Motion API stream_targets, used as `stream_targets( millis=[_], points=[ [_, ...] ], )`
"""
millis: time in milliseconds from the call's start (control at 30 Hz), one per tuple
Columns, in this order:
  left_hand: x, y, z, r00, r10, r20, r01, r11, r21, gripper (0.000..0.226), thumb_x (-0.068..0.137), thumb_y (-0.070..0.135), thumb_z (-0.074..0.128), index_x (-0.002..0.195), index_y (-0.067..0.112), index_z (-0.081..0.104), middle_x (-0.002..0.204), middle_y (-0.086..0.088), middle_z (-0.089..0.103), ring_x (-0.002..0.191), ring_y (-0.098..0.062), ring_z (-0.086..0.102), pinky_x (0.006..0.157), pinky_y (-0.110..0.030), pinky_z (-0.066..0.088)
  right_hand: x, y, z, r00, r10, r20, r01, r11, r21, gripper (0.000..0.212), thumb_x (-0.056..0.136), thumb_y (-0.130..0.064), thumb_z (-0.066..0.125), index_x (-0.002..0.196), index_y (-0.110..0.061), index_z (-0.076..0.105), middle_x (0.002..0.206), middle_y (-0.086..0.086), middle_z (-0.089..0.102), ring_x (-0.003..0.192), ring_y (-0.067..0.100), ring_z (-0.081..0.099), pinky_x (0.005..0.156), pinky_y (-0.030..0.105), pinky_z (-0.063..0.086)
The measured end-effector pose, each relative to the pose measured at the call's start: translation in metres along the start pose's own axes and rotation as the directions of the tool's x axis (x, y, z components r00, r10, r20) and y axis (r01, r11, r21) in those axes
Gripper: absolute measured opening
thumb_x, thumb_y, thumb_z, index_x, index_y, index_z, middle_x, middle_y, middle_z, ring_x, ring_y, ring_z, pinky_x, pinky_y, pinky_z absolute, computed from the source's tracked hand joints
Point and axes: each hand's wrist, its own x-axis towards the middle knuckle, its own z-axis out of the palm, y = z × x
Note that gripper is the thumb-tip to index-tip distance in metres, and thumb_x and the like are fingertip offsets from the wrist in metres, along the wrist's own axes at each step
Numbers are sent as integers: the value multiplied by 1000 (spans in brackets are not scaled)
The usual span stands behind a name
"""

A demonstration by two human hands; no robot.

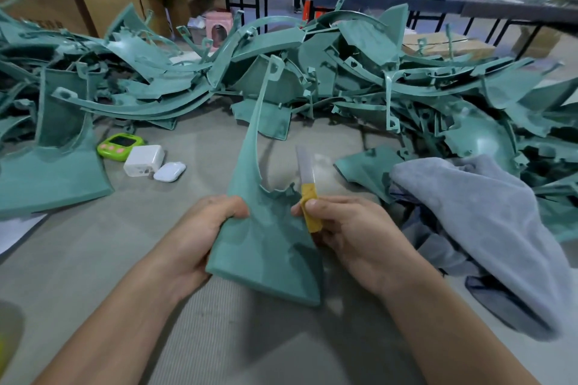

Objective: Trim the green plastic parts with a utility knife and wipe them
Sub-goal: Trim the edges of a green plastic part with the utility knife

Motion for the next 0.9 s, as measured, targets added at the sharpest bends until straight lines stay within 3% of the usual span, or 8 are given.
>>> stream_targets(
  millis=[67, 167, 333, 467, 600, 700, 800, 900],
  points=[
    [1, 1, 2, 999, 33, -12, -34, 995, -97, 20, 83, 20, 65, 79, 12, 82, 94, -16, 77, 72, -24, 74, 57, -26, 57, 1, 0, 1, 1000, 1, -25, 1, 998, 70, 27, 93, -7, 66, 72, -9, 82, 83, 5, 77, 70, 8, 71, 64, 20, 55],
    [4, 0, -1, 996, 88, 19, -76, 935, -347, 35, 83, 39, 62, 86, 11, 83, 94, -8, 77, 80, -18, 75, 68, -27, 62, 7, 3, 1, 995, 14, -102, 8, 978, 207, 34, 94, -2, 63, 66, -8, 81, 77, 5, 77, 64, 7, 71, 59, 17, 56],
    [0, -3, -1, 925, 250, 287, -123, 911, -394, 56, 77, 52, 80, 123, 21, 75, 128, -1, 71, 112, -16, 69, 89, -31, 58, 12, 8, 3, 991, 4, -135, 42, 939, 341, 33, 96, -4, 62, 70, -7, 82, 89, 8, 78, 84, 13, 74, 83, 27, 60],
    [3, -5, 0, 797, 386, 464, -254, 912, -323, 78, 87, 43, 75, 155, 31, 40, 160, 1, 43, 145, -22, 43, 118, -43, 39, 12, 11, 9, 985, -41, -168, 79, 971, 226, 27, 94, -11, 67, 74, -15, 84, 92, 4, 79, 88, 12, 72, 101, 33, 52],
    [2, -8, 6, 721, 402, 565, -199, 900, -387, 85, 91, 25, 74, 161, 20, 26, 163, -10, 35, 149, -27, 35, 115, -38, 39, 13, 13, 15, 969, -91, -229, 140, 968, 208, 29, 95, -10, 67, 72, -15, 83, 86, 5, 78, 84, 15, 68, 85, 26, 57],
    [0, -14, 10, 842, 327, 430, -203, 929, -310, 63, 77, 8, 83, 137, 13, 62, 134, -19, 65, 123, -35, 64, 94, -38, 56, 12, 18, 19, 973, -109, -205, 143, 977, 161, 28, 96, -10, 66, 75, -16, 83, 82, 7, 74, 75, 21, 60, 68, 26, 53],
    [3, -17, 15, 928, 330, 174, -278, 922, -268, 43, 72, -7, 67, 108, 12, 79, 111, -19, 75, 100, -31, 75, 77, -34, 61, 10, 17, 16, 923, -276, -267, 269, 961, -65, 22, 96, -14, 68, 80, -20, 83, 84, -10, 75, 73, 2, 62, 66, 16, 49],
    [7, -14, 16, 932, 362, -24, -355, 896, -267, 45, 74, -17, 54, 93, 12, 82, 102, -17, 77, 92, -27, 76, 70, -30, 61, -1, 17, 13, 687, -707, -168, 412, 568, -712, 15, 96, -32, 67, 85, -26, 76, 83, -20, 63, 86, -1, 56, 73, 10, 40]
  ],
)
